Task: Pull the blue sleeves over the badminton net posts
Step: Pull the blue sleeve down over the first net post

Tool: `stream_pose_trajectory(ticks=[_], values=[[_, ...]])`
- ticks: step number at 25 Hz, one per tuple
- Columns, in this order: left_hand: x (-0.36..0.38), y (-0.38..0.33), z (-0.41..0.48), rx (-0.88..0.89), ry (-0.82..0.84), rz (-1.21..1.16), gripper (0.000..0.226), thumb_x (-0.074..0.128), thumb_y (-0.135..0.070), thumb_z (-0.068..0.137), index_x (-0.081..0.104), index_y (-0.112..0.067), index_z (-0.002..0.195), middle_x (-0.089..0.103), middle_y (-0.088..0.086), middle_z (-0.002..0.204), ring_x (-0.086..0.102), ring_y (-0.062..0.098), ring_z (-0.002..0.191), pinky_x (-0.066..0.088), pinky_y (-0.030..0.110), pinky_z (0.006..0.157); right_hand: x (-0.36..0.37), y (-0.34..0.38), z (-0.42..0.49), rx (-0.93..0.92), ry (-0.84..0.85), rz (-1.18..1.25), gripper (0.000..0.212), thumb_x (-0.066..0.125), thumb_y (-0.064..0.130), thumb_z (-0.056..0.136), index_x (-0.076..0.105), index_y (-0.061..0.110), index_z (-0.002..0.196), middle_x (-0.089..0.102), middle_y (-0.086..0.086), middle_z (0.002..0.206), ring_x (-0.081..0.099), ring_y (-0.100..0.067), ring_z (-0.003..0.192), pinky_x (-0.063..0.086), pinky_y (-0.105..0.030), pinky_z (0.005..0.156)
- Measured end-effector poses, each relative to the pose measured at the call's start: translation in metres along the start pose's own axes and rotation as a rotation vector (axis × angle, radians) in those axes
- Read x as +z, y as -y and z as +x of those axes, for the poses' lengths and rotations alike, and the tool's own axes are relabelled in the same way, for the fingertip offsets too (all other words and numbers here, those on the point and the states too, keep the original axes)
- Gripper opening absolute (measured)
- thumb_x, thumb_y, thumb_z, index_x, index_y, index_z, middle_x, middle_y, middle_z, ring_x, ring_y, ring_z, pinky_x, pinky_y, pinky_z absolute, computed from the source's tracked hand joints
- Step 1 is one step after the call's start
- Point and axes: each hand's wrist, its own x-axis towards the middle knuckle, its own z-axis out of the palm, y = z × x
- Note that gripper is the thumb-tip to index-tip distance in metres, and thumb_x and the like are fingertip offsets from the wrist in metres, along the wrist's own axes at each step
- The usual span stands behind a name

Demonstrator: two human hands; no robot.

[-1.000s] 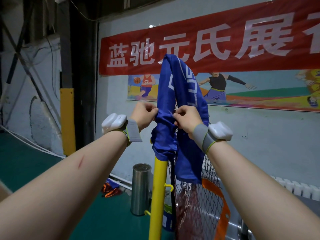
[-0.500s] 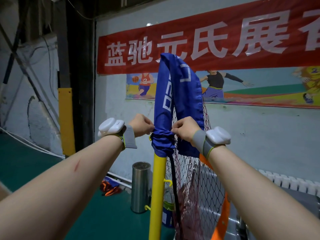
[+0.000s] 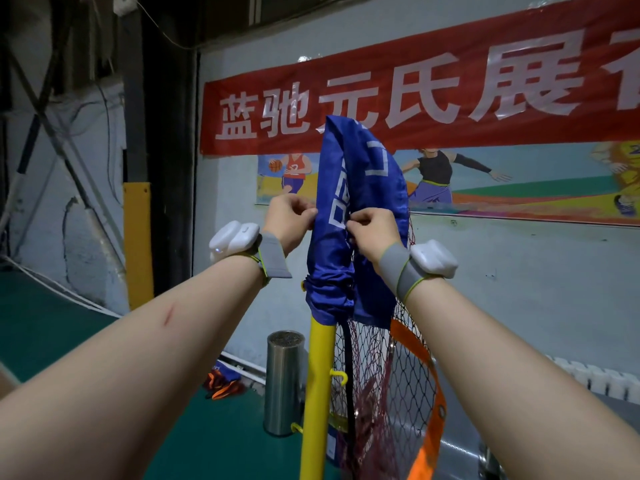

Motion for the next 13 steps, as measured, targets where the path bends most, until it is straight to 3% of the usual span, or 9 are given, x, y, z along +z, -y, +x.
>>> stream_pose_trajectory(ticks=[2,4,7,11,13], values=[[0.002,0.005,0.001,0.004,-0.010,0.037,0.032,0.050,0.002,0.088,0.045,-0.013,0.060,0.050,0.000,0.062,0.049,0.000,0.043,0.043,0.009,0.048,-0.001,-0.004,0.002,-0.002,-0.023,-0.008,0.024,0.062,0.006,0.080,0.058,0.022,0.063,0.058,-0.003,0.070,0.056,-0.024,0.075,0.048,-0.039,0.077],[0.001,0.009,0.002,0.001,0.006,0.093,0.033,0.050,-0.001,0.089,0.045,-0.015,0.060,0.049,0.001,0.059,0.049,0.003,0.045,0.043,0.017,0.057,-0.004,-0.007,0.002,-0.014,-0.021,-0.036,0.031,0.064,0.006,0.079,0.053,0.025,0.057,0.056,0.003,0.062,0.056,-0.023,0.075,0.050,-0.040,0.082],[0.000,0.015,-0.004,-0.018,0.073,0.162,0.031,0.049,-0.003,0.090,0.045,-0.014,0.061,0.050,0.003,0.059,0.049,0.008,0.049,0.042,0.018,0.056,-0.007,-0.013,-0.005,-0.014,-0.011,-0.090,0.029,0.066,0.006,0.077,0.055,0.023,0.056,0.054,0.006,0.060,0.056,-0.021,0.075,0.051,-0.038,0.083],[-0.001,0.030,-0.011,-0.076,0.132,0.242,0.029,0.050,-0.003,0.088,0.048,-0.015,0.061,0.051,0.003,0.061,0.047,0.014,0.056,0.042,0.026,0.063,-0.010,-0.020,-0.021,0.001,0.060,-0.174,0.004,0.067,0.005,0.078,0.067,0.009,0.076,0.056,0.001,0.067,0.053,-0.018,0.078,0.041,-0.024,0.075],[-0.001,0.036,-0.015,-0.087,0.157,0.284,0.029,0.052,-0.004,0.087,0.048,-0.015,0.061,0.055,0.008,0.067,0.048,0.019,0.064,0.044,0.031,0.069,-0.013,-0.021,-0.027,0.020,0.099,-0.214,0.013,0.068,0.005,0.078,0.064,0.010,0.067,0.059,-0.003,0.075,0.053,-0.017,0.078,0.039,-0.023,0.073]])
